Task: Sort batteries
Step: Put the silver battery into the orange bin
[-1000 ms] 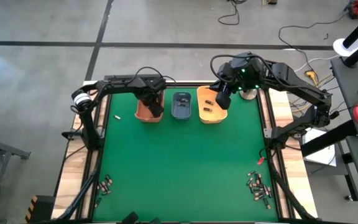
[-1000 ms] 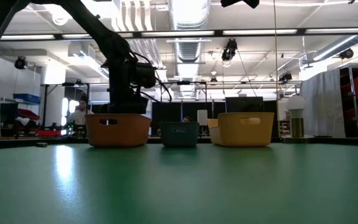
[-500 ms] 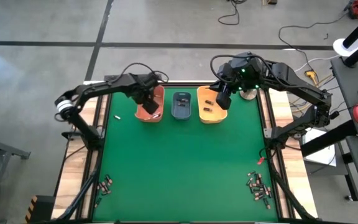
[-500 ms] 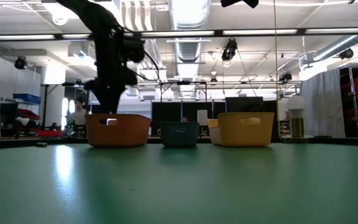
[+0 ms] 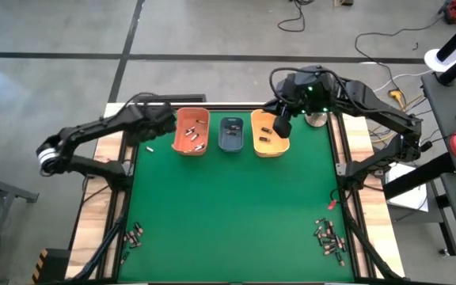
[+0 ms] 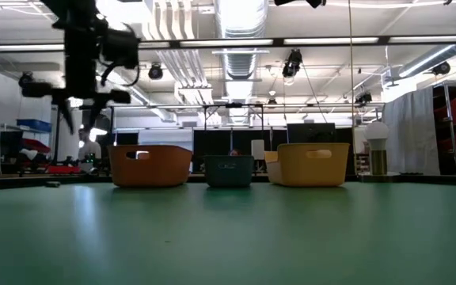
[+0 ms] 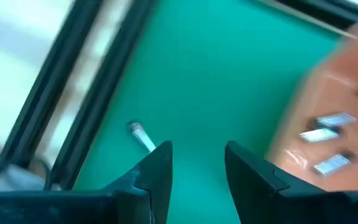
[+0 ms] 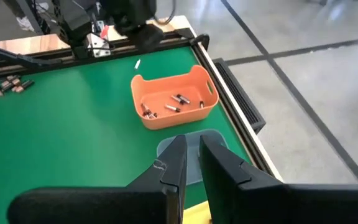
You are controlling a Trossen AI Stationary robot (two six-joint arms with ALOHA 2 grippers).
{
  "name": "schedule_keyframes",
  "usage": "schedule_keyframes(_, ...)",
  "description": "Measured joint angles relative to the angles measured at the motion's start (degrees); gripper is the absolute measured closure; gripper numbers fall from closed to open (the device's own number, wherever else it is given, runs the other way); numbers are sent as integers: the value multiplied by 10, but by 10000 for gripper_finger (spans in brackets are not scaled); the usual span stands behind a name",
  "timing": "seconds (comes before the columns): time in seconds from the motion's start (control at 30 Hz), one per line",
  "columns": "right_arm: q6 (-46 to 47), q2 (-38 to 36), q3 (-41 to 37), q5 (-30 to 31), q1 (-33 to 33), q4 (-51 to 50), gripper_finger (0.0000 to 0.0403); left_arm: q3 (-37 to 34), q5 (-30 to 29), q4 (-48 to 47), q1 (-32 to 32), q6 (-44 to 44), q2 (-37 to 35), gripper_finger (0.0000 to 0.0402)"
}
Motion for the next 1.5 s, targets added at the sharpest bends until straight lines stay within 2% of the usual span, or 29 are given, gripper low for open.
schedule_keyframes(0.13, -33, 0, -1, -1, 0, 19, 364, -72, -26, 40, 2, -120, -15, 276)
schedule_keyframes(0.27, -60, 0, -3, -4, 0, 37, 364, -116, -3, 75, 4, -210, 2, 276)
schedule_keyframes(0.4, -69, 0, -3, -5, 0, 42, 364, -135, 14, 77, 5, -262, 29, 276)
schedule_keyframes(0.6, -59, 0, -8, -26, 0, 24, 364, -157, 50, 114, 46, -253, 56, 276)
schedule_keyframes(0.83, -55, 0, -14, -36, 0, -22, 364, -189, 55, 183, 100, -216, 59, 276)
schedule_keyframes(0.97, -47, 0, -14, -36, 0, -37, 364, -203, 57, 222, 111, -216, 60, 276)
schedule_keyframes(1.13, -44, 0, -14, -36, 0, -38, 364, -208, 56, 225, 110, -226, 74, 282)
schedule_keyframes(1.27, -43, 0, -14, -36, 0, -37, 364, -208, 57, 221, 110, -226, 79, 307)
schedule_keyframes(1.5, -36, 0, -14, -36, 0, -36, 364, -211, 57, 216, 110, -225, 75, 387)
